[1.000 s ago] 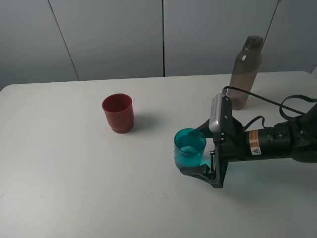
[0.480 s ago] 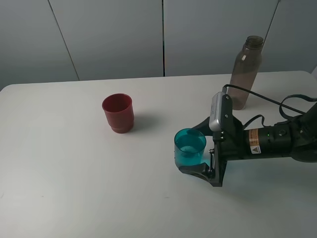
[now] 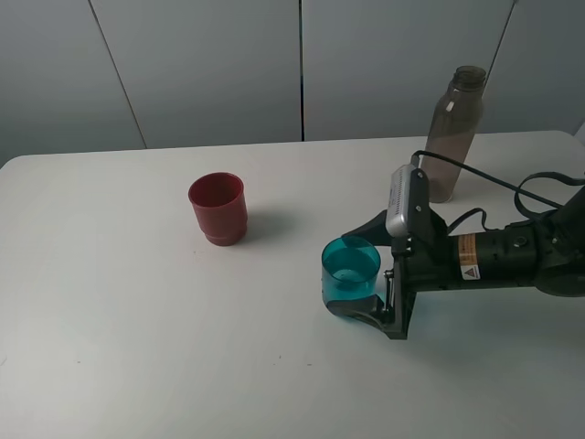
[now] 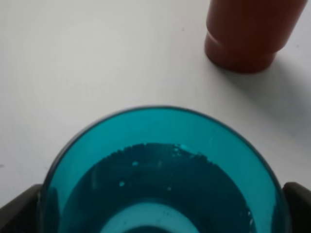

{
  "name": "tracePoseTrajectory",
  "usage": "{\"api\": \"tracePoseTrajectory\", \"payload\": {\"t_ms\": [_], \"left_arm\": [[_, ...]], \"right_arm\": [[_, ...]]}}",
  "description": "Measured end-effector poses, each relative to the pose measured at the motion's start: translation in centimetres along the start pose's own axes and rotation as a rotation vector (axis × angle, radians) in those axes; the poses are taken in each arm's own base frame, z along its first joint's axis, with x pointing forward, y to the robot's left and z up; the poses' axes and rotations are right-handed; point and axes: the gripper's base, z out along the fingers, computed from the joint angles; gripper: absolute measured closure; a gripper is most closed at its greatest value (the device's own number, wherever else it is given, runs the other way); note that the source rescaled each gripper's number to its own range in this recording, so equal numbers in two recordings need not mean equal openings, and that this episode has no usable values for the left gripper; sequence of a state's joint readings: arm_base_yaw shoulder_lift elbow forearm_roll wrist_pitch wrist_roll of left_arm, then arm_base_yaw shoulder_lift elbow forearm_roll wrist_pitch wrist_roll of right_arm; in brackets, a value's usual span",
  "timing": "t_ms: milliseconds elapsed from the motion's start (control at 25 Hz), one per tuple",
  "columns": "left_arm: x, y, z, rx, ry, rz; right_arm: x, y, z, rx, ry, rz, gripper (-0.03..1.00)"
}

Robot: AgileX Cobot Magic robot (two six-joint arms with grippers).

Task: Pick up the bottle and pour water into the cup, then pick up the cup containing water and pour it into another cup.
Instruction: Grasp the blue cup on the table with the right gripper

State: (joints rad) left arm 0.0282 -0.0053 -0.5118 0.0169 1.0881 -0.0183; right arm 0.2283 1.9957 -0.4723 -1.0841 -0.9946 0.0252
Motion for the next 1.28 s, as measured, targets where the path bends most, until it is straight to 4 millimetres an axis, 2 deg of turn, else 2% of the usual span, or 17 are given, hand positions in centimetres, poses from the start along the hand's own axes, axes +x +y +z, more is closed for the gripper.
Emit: {"api": "tracePoseTrajectory", "payload": {"t_ms": [440, 840, 1280], "left_arm": [[0.0, 0.0, 0.0, 0.000, 0.000, -0.002], [0.0, 0.0, 0.0, 0.000, 0.000, -0.004], [0.0, 0.0, 0.0, 0.000, 0.000, -0.004]], "right_arm": [[0.9, 0.4, 0.5, -0.028, -0.014, 0.027, -0.03], [0.6, -0.6, 1.4, -0.042, -0.054, 0.015, -0.03], [0.7, -0.4, 1.4, -0.069, -0.052, 0.015, -0.03]]}}
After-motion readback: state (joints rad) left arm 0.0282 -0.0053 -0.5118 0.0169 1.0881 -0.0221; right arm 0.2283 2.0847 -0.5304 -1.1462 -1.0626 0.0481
